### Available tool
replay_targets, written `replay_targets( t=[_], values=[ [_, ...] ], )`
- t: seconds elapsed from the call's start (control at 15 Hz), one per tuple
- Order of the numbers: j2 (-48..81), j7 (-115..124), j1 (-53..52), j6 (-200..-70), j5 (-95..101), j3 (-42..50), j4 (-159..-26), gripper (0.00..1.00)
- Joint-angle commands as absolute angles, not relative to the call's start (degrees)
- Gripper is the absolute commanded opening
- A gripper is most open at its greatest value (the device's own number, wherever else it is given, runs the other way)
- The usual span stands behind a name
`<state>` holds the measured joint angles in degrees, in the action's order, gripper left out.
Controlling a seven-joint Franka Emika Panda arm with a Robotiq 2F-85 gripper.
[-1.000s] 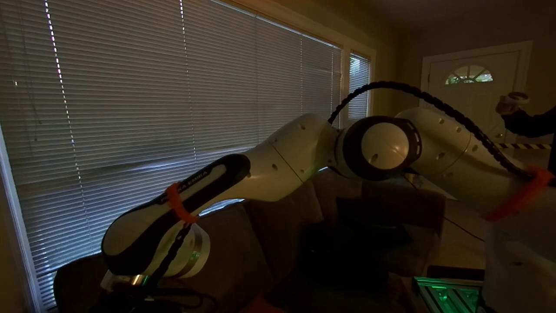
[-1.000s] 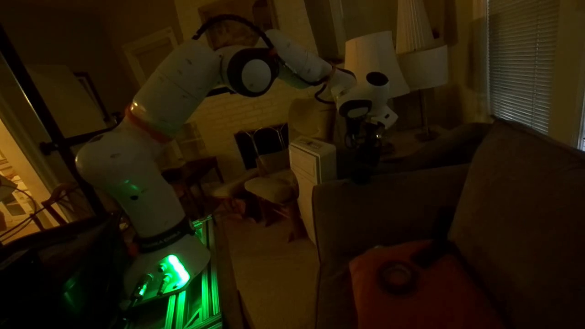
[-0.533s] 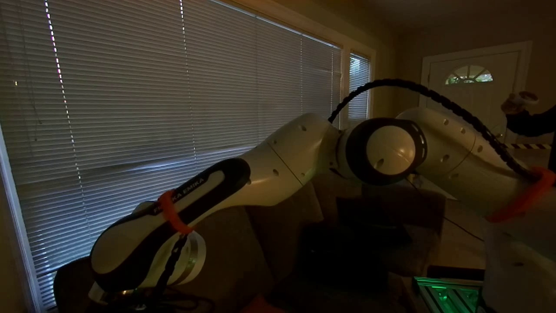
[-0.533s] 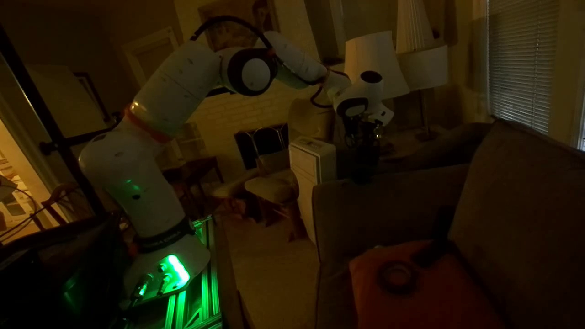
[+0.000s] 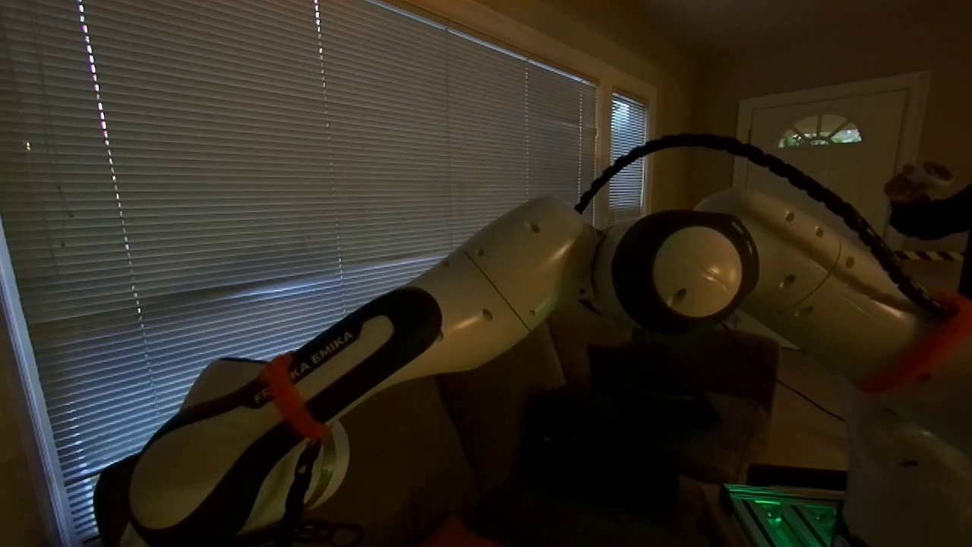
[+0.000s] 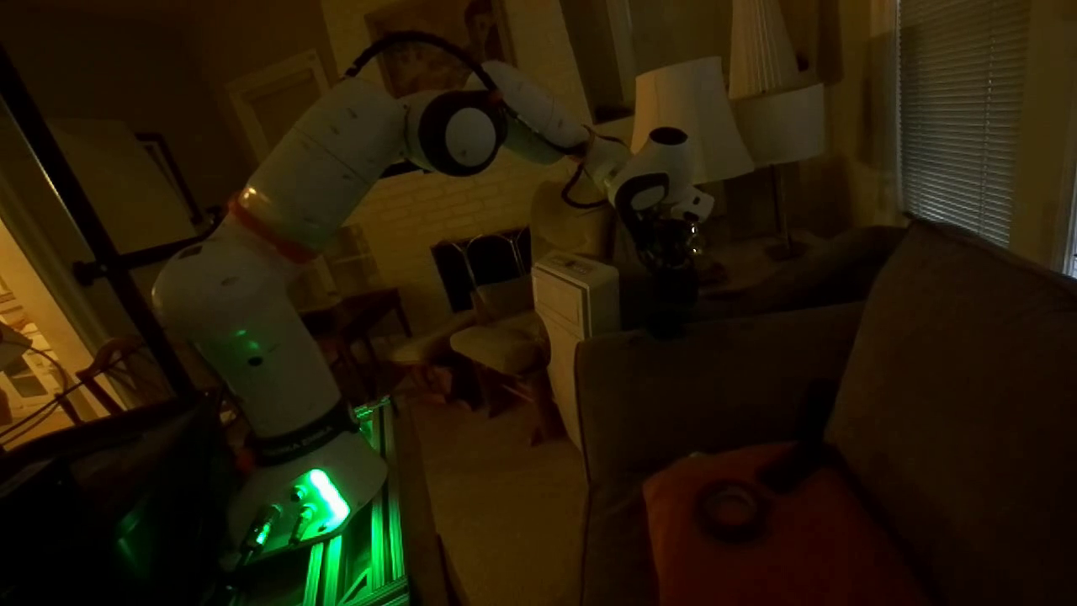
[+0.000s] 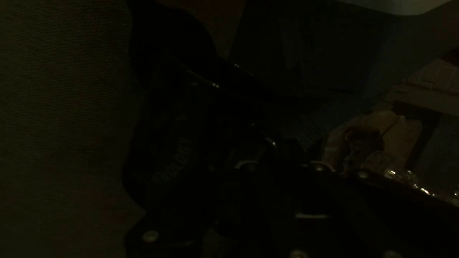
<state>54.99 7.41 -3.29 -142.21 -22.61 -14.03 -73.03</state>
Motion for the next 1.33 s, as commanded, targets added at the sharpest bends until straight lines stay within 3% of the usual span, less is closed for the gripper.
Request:
replay_targets(
  t=[0.0, 1.27],
  values=[
    [55.34, 6.63, -5.02, -141.58, -20.22, -12.61, -71.21, 0.02],
    [55.36, 4.98, -9.89, -142.72, -10.20, -8.34, -70.79, 0.02]
  ],
)
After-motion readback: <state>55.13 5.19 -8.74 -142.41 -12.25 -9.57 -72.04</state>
